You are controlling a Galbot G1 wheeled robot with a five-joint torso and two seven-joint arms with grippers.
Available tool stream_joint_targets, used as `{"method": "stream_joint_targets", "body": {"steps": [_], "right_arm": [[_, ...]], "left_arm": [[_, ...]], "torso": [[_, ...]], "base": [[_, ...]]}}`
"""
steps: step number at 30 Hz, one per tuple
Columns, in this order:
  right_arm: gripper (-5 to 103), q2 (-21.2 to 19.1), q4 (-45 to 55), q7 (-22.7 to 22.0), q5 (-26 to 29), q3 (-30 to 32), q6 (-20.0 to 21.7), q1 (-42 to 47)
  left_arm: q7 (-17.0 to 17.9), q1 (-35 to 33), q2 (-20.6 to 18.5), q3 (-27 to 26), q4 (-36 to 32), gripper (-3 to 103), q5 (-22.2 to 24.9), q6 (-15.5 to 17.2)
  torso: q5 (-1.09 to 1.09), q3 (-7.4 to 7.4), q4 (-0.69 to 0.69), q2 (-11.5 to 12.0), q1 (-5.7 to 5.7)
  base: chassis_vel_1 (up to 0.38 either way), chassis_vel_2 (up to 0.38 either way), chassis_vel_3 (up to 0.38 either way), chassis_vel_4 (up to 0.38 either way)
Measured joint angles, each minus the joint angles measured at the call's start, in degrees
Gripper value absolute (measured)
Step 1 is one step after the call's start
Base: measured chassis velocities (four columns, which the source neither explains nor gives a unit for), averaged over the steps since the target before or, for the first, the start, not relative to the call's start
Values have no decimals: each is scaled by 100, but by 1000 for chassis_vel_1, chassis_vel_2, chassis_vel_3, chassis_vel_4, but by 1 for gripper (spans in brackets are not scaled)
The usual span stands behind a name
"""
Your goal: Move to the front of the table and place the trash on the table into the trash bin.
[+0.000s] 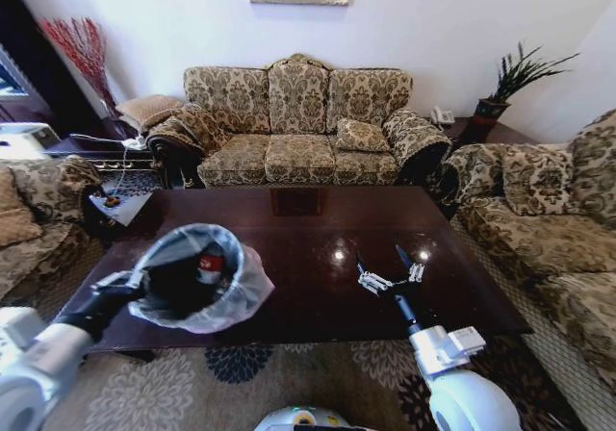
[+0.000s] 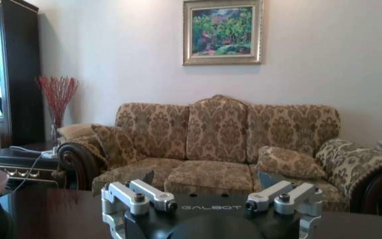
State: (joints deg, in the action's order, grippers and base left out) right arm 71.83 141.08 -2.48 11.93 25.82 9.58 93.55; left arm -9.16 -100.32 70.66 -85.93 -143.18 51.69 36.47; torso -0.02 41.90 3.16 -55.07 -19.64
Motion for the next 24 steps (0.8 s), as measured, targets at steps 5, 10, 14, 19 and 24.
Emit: {"method": "stream_joint_targets", "body": {"steps": [5, 10, 14, 19, 24], "right_arm": [[100, 0, 0, 0, 0, 0, 0, 0], [100, 0, 0, 0, 0, 0, 0, 0], [100, 0, 0, 0, 0, 0, 0, 0], [100, 0, 0, 0, 0, 0, 0, 0], [100, 0, 0, 0, 0, 0, 0, 1]], "left_arm": [[3, 24, 49, -136, -4, 2, 55, 4], [-16, 57, 157, -77, -5, 2, -60, 3], [-28, 72, 201, -102, -5, 2, -107, -16], [-36, 106, 270, -206, -2, 2, -130, -43], [-38, 156, 402, -395, 151, 2, -159, -83]], "torso": [[1, 0, 2, 0, 0], [1, 0, 3, 0, 0], [1, 1, 2, 0, -1], [1, 1, 2, 1, -3], [-2, 0, 2, 0, 0]], "base": [[0, 0, 0, 0], [0, 0, 0, 0], [32, -32, -36, 34], [147, -133, -166, 163], [231, -248, -259, 253]]}}
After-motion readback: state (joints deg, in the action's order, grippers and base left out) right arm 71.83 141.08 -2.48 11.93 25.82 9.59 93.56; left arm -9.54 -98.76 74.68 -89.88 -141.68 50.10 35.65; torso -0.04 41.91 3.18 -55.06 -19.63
